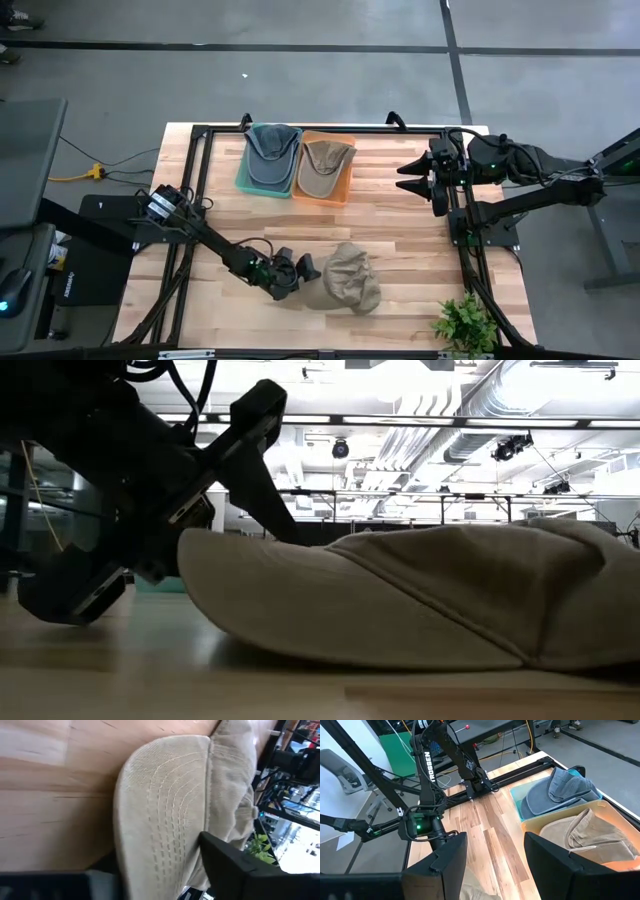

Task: Pick & Place hat
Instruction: Put the brown cap into the orange bin

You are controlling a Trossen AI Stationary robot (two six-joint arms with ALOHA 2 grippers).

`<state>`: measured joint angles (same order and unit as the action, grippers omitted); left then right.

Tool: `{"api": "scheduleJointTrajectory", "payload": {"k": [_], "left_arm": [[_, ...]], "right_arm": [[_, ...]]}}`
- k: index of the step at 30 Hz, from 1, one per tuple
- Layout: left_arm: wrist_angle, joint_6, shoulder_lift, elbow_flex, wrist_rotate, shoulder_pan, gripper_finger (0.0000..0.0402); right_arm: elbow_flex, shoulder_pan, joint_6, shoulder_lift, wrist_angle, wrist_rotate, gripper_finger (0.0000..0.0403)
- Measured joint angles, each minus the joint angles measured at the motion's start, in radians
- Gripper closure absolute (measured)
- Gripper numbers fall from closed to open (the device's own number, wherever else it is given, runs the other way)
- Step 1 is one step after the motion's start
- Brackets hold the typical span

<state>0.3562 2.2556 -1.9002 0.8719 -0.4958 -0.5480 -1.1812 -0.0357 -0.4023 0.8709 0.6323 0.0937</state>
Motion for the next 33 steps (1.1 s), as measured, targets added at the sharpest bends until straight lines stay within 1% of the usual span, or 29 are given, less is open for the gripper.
{"api": "scheduleJointTrajectory", "payload": {"k": [5, 9, 10, 20, 27, 31, 33], "left_arm": [[0.010, 0.010, -0.001, 0.000, -0.001, 0.000, 0.0307], [0.016, 0.004, 0.000, 0.000, 0.000, 0.000, 0.0382], [0.015, 0.001, 0.000, 0.000, 0.000, 0.000, 0.0391], [0.062, -0.068, 0.000, 0.001, -0.012, -0.001, 0.0400], [0.047, -0.212, -0.002, 0.071, -0.006, 0.000, 0.0401], [0.044, -0.296, -0.002, 0.123, 0.011, 0.019, 0.0401], [0.016, -0.357, 0.023, 0.141, 0.014, 0.027, 0.0401]], "right_arm": [[0.000, 0.000, 0.000, 0.000, 0.000, 0.000, 0.0210], [0.000, 0.000, 0.000, 0.000, 0.000, 0.000, 0.0210], [0.000, 0.000, 0.000, 0.000, 0.000, 0.000, 0.0210], [0.000, 0.000, 0.000, 0.000, 0.000, 0.000, 0.0210], [0.000, 0.000, -0.006, 0.000, 0.000, 0.000, 0.0210], [0.000, 0.000, -0.011, 0.000, 0.000, 0.000, 0.0210], [0.000, 0.000, -0.017, 0.000, 0.000, -0.002, 0.0210]]}}
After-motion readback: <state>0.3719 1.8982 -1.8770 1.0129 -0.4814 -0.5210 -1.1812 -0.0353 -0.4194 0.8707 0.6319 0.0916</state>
